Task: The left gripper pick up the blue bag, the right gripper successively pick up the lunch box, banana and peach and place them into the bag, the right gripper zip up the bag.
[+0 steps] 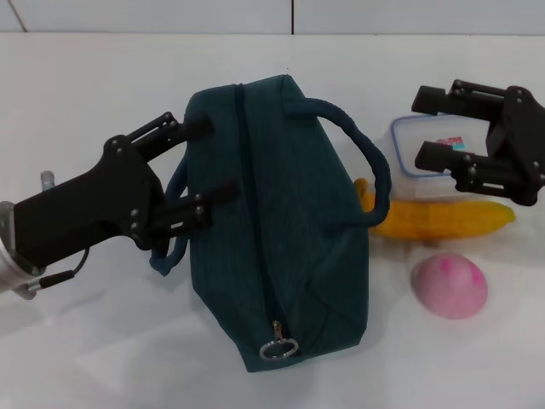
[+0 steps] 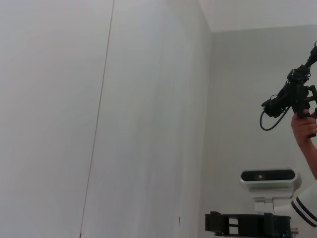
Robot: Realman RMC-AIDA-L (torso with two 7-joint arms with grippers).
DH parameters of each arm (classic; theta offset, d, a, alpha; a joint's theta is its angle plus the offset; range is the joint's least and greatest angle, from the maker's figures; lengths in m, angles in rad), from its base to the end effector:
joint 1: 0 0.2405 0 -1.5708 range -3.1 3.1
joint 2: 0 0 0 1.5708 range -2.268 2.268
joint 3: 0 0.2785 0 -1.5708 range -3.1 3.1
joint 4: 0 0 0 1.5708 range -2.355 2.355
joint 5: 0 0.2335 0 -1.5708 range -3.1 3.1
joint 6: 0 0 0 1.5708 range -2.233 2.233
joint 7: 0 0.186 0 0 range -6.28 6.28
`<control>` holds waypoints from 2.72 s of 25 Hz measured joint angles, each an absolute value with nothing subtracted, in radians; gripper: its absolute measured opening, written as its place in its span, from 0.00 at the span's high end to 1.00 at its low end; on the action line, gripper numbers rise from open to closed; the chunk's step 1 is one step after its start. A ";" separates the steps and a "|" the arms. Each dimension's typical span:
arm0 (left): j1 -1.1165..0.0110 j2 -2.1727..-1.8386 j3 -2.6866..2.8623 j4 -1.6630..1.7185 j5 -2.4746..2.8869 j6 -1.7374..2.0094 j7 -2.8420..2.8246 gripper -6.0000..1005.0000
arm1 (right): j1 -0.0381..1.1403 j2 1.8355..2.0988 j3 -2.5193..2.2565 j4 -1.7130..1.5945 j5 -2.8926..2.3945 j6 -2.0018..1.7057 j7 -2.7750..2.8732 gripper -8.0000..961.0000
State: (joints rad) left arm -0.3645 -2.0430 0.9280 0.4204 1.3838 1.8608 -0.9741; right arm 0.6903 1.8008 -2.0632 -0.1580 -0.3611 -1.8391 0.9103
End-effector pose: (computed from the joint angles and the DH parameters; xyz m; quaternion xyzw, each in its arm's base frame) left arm -0.2573 0.2995 -0.0243 -0.8592 -0.0957 -0.4818 0.1430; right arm 0.2097 0.3568 -0.0024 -0.8911 0.0393 0.4507 0.0365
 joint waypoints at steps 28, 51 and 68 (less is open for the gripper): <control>-0.307 -2.032 0.908 0.653 1.456 1.667 -1.460 0.17 | 0.635 1.795 -1.999 -0.168 -0.364 -1.849 0.879 0.08; -0.268 -2.037 0.869 0.655 1.448 1.689 -1.471 0.17 | 0.630 1.804 -1.999 -0.169 -0.359 -1.850 0.877 0.08; -0.365 -2.060 0.867 0.658 1.584 1.620 -1.652 0.17 | 0.616 1.824 -1.997 -0.169 -0.355 -1.844 0.875 0.08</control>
State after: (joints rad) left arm -0.3651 -2.0599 0.8669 0.6580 1.5838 1.6201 -1.6517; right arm 0.6155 1.8240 -1.9974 -0.1689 -0.3549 -1.8441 0.8750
